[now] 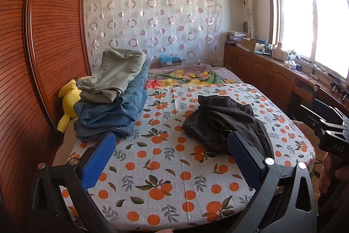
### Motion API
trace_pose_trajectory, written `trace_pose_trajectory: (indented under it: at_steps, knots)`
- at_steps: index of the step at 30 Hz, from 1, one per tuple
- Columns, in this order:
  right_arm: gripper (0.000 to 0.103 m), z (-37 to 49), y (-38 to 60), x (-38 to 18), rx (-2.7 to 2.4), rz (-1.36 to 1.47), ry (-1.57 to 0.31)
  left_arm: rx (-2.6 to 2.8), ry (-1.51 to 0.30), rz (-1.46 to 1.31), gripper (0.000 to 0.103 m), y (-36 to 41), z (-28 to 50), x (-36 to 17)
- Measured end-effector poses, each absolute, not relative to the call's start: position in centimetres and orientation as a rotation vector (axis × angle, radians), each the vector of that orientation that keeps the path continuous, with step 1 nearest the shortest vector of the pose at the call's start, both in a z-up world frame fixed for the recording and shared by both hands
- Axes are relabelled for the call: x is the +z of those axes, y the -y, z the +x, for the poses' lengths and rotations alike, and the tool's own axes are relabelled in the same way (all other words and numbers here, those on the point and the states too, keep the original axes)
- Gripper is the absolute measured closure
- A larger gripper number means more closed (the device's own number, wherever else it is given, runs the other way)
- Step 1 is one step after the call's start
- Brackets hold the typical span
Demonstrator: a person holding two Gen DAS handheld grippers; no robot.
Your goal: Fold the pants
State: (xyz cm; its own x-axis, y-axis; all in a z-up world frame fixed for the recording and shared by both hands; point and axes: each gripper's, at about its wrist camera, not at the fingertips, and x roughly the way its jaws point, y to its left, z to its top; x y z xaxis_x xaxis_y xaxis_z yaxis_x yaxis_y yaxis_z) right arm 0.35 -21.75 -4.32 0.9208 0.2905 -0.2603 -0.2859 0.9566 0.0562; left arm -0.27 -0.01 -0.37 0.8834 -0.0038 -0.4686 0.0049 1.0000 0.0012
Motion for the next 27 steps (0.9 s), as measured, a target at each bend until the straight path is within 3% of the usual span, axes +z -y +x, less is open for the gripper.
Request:
trace_pose_trajectory:
  at_steps: [27]
  knots:
    - [0.0,0.3,21.7,-4.4,0.304,0.022,-0.273,0.0,-0.494,0.003,0.001,0.2,-0.2,-1.5]
